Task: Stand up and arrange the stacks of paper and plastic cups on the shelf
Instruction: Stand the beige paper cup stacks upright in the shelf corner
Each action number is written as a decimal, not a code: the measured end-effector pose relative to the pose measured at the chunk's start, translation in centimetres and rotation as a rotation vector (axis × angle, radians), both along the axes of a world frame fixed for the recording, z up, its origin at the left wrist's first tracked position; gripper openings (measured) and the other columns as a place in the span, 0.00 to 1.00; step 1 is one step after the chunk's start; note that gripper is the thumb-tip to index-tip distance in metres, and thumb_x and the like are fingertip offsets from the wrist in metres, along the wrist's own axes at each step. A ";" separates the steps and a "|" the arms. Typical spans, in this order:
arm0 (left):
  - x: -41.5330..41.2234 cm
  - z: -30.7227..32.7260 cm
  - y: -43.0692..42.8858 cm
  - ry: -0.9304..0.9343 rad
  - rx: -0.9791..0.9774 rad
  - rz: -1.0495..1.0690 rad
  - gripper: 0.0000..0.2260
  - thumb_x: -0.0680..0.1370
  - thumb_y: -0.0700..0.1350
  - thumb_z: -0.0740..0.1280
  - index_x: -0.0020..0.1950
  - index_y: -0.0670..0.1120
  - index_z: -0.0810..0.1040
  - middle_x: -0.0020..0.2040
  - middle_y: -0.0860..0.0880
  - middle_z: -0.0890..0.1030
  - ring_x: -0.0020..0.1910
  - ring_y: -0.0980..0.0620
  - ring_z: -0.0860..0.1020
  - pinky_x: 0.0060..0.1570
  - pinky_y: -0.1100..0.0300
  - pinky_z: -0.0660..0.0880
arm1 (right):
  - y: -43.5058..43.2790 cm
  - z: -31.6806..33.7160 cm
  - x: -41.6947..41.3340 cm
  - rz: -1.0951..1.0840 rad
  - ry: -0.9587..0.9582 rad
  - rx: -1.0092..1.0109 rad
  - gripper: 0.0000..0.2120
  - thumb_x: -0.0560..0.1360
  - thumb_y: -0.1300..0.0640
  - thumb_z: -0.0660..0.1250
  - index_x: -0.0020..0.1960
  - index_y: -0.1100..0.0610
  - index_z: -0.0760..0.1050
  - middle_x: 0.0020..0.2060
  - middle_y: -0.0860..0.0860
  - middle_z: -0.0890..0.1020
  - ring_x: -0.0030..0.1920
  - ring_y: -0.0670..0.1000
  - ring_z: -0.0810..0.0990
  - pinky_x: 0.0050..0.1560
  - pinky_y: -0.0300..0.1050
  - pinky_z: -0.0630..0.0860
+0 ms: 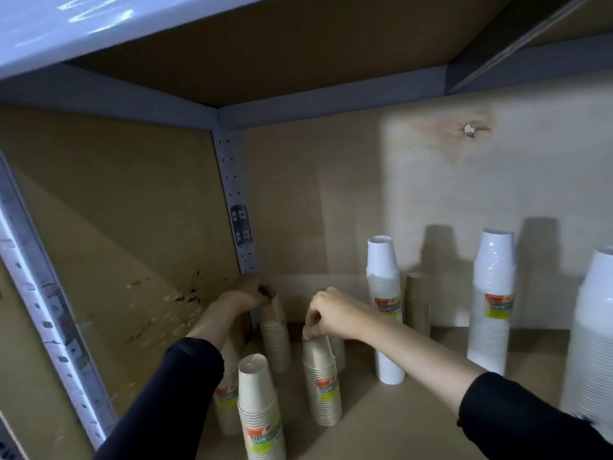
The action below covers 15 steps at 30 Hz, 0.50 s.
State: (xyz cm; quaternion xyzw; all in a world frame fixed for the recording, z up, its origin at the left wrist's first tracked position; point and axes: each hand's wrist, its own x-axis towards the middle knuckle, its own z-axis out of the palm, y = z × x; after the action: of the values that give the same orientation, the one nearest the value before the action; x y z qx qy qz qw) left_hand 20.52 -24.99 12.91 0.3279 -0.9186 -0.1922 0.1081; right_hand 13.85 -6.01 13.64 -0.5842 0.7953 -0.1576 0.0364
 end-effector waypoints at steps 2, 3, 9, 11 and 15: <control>-0.3 0.0 0.4 0.004 -0.011 0.007 0.04 0.76 0.42 0.67 0.41 0.46 0.76 0.48 0.45 0.78 0.50 0.48 0.77 0.49 0.60 0.72 | 0.4 0.1 -0.6 0.049 -0.037 0.034 0.16 0.72 0.56 0.71 0.58 0.61 0.80 0.56 0.58 0.82 0.56 0.55 0.79 0.44 0.38 0.67; -0.5 -0.1 0.5 0.014 -0.012 0.019 0.05 0.76 0.44 0.67 0.40 0.46 0.75 0.48 0.46 0.77 0.48 0.49 0.76 0.48 0.60 0.71 | 0.5 0.0 -0.8 0.063 -0.038 0.043 0.17 0.72 0.57 0.71 0.59 0.61 0.79 0.57 0.57 0.81 0.57 0.54 0.78 0.43 0.37 0.66; -1.0 -0.2 1.0 -0.004 -0.041 0.071 0.12 0.77 0.41 0.66 0.58 0.39 0.78 0.60 0.42 0.79 0.60 0.46 0.77 0.60 0.57 0.72 | 0.5 -0.9 -0.5 0.061 -0.025 -0.021 0.17 0.72 0.56 0.70 0.59 0.61 0.80 0.56 0.57 0.82 0.57 0.54 0.79 0.36 0.32 0.66; -0.8 -0.1 0.7 -0.005 -0.031 0.049 0.12 0.76 0.39 0.67 0.59 0.39 0.79 0.61 0.42 0.79 0.61 0.46 0.77 0.61 0.57 0.72 | 0.3 -1.1 -0.2 0.031 -0.001 -0.043 0.16 0.72 0.54 0.70 0.56 0.61 0.81 0.54 0.57 0.83 0.55 0.55 0.80 0.44 0.39 0.71; 0.2 0.2 0.4 0.000 -0.001 0.001 0.11 0.75 0.35 0.67 0.57 0.37 0.80 0.61 0.42 0.79 0.62 0.46 0.76 0.62 0.58 0.71 | 0.0 -1.5 0.6 -0.021 0.070 -0.060 0.14 0.72 0.53 0.69 0.52 0.62 0.82 0.50 0.61 0.83 0.53 0.59 0.80 0.47 0.44 0.74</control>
State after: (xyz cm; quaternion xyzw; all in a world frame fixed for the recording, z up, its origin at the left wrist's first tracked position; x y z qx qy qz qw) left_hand 20.68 -24.55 13.10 0.3283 -0.9186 -0.1919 0.1081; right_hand 14.45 -5.99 12.14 -0.5818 0.7971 -0.1616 -0.0106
